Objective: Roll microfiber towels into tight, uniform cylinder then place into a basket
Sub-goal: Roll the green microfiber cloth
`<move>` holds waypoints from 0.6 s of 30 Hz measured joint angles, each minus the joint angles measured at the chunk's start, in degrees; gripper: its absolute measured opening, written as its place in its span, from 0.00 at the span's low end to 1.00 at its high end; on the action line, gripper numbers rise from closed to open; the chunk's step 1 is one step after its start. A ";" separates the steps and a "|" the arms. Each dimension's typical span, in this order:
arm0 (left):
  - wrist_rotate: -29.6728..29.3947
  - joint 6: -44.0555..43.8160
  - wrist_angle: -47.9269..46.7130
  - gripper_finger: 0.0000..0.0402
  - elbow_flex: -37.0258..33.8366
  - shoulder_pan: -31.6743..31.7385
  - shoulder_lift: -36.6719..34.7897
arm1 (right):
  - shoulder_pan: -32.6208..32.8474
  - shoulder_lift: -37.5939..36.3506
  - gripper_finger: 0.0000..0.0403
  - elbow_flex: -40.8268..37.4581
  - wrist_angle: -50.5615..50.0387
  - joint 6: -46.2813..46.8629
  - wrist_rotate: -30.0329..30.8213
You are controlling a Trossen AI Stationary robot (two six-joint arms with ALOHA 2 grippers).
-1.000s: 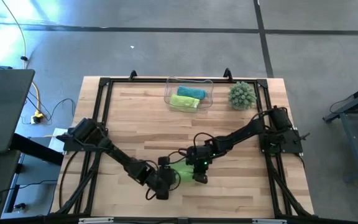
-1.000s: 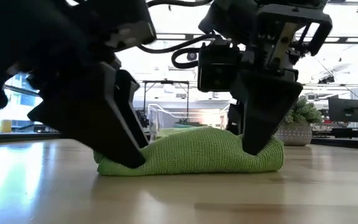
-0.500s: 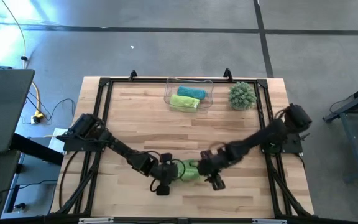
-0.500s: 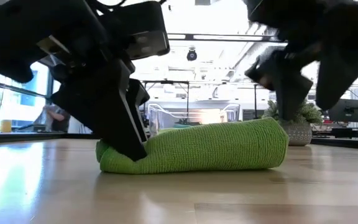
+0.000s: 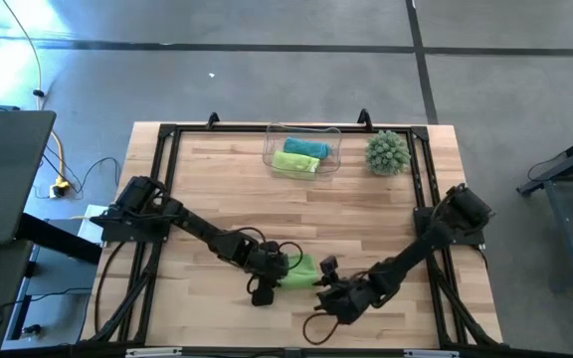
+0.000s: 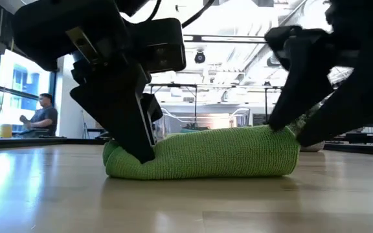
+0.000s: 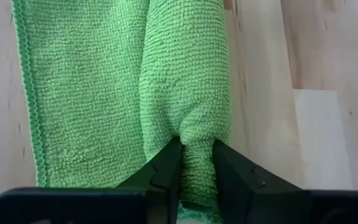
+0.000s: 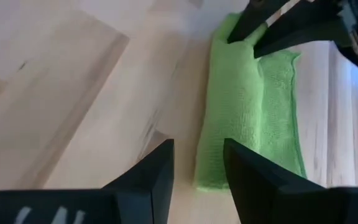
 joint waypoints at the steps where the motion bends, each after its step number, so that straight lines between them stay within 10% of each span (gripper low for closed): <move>1: 0.23 -0.23 0.02 0.17 0.00 0.00 0.00 | -0.42 0.30 0.32 0.00 0.72 -0.09 -0.30; 18: 0.87 -5.01 -0.84 0.17 -0.08 -0.46 -2.39 | -9.36 4.00 0.48 0.31 1.31 5.27 -8.66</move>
